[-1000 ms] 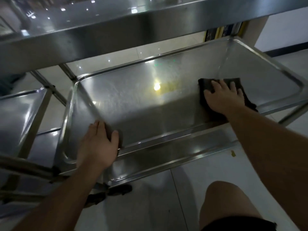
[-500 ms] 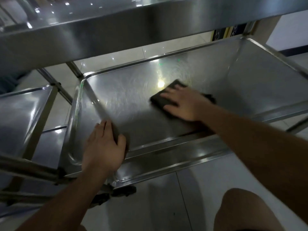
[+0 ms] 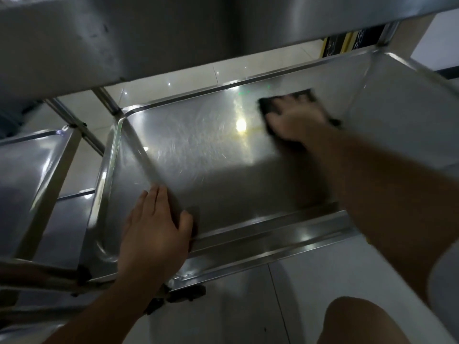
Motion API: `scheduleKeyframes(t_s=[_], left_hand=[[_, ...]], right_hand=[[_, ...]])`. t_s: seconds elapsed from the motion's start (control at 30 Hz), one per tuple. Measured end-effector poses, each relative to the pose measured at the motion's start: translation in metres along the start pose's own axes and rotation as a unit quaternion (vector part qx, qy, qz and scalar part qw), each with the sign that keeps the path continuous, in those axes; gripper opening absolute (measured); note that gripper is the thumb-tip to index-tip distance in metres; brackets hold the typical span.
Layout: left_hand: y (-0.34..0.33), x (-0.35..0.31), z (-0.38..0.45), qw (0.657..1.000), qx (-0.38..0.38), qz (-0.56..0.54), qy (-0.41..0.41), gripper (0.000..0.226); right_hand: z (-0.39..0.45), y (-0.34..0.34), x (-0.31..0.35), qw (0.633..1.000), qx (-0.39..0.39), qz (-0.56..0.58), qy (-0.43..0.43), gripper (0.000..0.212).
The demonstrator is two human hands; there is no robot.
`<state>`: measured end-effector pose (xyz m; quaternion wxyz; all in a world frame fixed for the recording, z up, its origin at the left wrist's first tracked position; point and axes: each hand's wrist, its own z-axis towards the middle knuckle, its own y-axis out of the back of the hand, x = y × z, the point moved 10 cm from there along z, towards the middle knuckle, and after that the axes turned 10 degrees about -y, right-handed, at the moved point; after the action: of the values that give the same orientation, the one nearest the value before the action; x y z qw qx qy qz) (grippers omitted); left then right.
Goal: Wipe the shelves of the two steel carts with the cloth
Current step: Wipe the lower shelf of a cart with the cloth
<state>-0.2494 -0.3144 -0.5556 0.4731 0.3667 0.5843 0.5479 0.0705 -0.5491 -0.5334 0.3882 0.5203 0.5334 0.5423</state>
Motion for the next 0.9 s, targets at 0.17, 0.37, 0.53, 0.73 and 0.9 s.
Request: scheduleKeyframes(t_s=[0.17, 0.37, 0.53, 0.73, 0.9], left_hand=[[0.001, 0.0, -0.001, 1.0, 0.004, -0.005, 0.01, 0.087], [0.001, -0.001, -0.001, 1.0, 0.005, -0.007, 0.011, 0.088], [0.004, -0.005, -0.002, 1.0, -0.003, -0.024, 0.016, 0.088], [0.003, -0.003, -0.001, 0.999, -0.012, -0.036, 0.02, 0.083], [0.004, -0.005, -0.002, 0.998, -0.016, -0.058, 0.009, 0.082]], right_hand=[[-0.107, -0.046, 0.173, 0.959, 0.052, -0.035, 0.278, 0.069], [-0.107, -0.029, 0.096, 0.937, 0.015, -0.044, 0.346, 0.063], [-0.022, 0.012, -0.083, 0.999, -0.037, -0.015, 0.027, 0.063], [-0.029, -0.007, -0.022, 0.994, -0.003, 0.042, -0.097, 0.072], [-0.077, -0.037, 0.115, 0.997, 0.011, -0.003, 0.077, 0.07]])
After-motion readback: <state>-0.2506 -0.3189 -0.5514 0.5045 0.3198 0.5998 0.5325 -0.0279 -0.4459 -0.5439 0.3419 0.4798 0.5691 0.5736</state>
